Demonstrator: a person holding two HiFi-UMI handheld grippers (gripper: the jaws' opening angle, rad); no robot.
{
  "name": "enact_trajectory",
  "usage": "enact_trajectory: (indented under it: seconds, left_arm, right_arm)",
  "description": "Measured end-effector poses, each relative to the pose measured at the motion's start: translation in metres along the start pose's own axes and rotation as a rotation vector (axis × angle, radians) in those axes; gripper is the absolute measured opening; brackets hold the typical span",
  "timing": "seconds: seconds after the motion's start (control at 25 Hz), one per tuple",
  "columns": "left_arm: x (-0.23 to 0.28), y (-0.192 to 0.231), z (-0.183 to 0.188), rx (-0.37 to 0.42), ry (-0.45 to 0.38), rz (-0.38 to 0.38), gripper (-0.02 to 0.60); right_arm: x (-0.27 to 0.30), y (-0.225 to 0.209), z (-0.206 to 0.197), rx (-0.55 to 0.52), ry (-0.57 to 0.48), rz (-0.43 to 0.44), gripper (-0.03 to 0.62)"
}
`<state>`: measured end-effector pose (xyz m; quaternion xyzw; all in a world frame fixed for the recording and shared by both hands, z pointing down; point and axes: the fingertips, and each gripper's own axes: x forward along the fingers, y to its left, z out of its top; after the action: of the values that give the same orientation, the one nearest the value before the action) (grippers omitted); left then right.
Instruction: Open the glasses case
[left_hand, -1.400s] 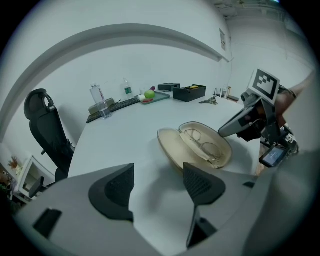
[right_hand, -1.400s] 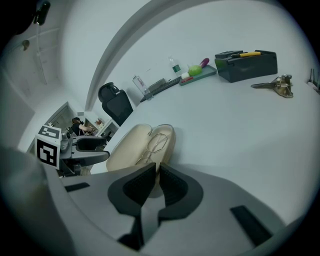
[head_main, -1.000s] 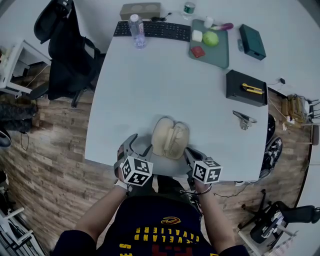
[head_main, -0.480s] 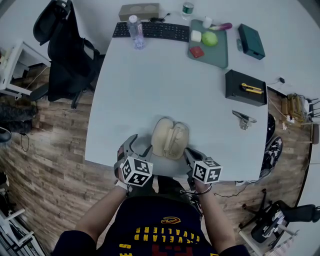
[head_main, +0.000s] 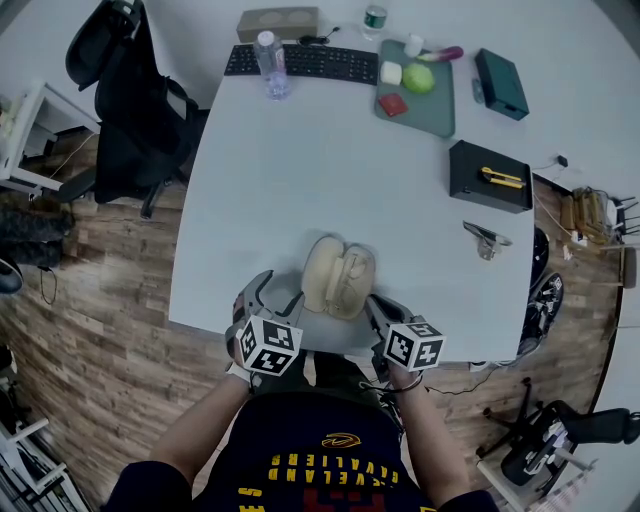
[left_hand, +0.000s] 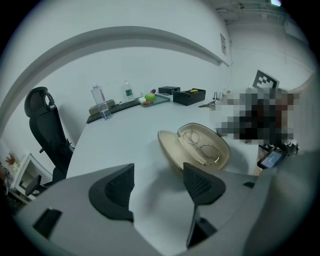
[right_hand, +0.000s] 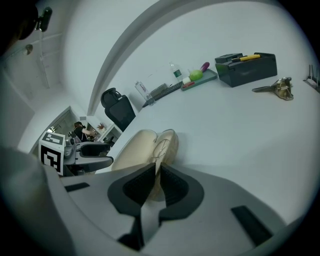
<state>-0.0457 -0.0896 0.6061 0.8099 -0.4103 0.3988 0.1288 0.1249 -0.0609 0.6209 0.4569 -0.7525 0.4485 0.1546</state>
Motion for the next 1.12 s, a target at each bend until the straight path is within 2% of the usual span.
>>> enact_trajectory:
  seconds: [0.2,0.36,0.52,0.56,0.64,0.68,0.76,0.8,0.92,1.12]
  left_arm:
    - [-0.014,-0.003,0.008,-0.015,-0.029,-0.012,0.321]
    - [-0.031,-0.002,0.026,-0.039,-0.085,-0.026,0.321]
    - [-0.051,-0.010,0.050,-0.065,-0.154,-0.088,0.318]
    - [-0.057,-0.013,0.057,-0.068,-0.174,-0.115,0.303]
    - [-0.069,-0.018,0.077,-0.067,-0.229,-0.163,0.236]
    - [-0.076,-0.018,0.090,-0.062,-0.266,-0.182,0.191]
    - [-0.092,-0.022,0.114,-0.063,-0.341,-0.222,0.045]
    - [-0.100,-0.026,0.122,-0.070,-0.372,-0.245,0.020]
    - [-0.123,-0.040,0.143,-0.089,-0.444,-0.305,0.014]
    - [-0.151,-0.048,0.180,-0.105,-0.558,-0.335,0.014]
  right_arm:
    - [-0.008,0.009,0.015,-0.003,-0.047,0.006,0.038]
    - [-0.019,0.020,0.031,-0.023,-0.091,0.010,0.038]
    - [-0.034,0.041,0.048,-0.053,-0.140,0.032,0.038]
    - [-0.039,0.047,0.052,-0.063,-0.152,0.036,0.038]
    - [-0.048,0.058,0.067,-0.094,-0.190,0.040,0.037]
    - [-0.053,0.063,0.077,-0.117,-0.217,0.041,0.037]
    - [-0.067,0.076,0.098,-0.177,-0.281,0.043,0.037]
    - [-0.076,0.083,0.105,-0.208,-0.315,0.042,0.033]
    - [-0.105,0.105,0.124,-0.295,-0.405,0.042,0.025]
    - [-0.142,0.138,0.148,-0.374,-0.507,0.071,0.025]
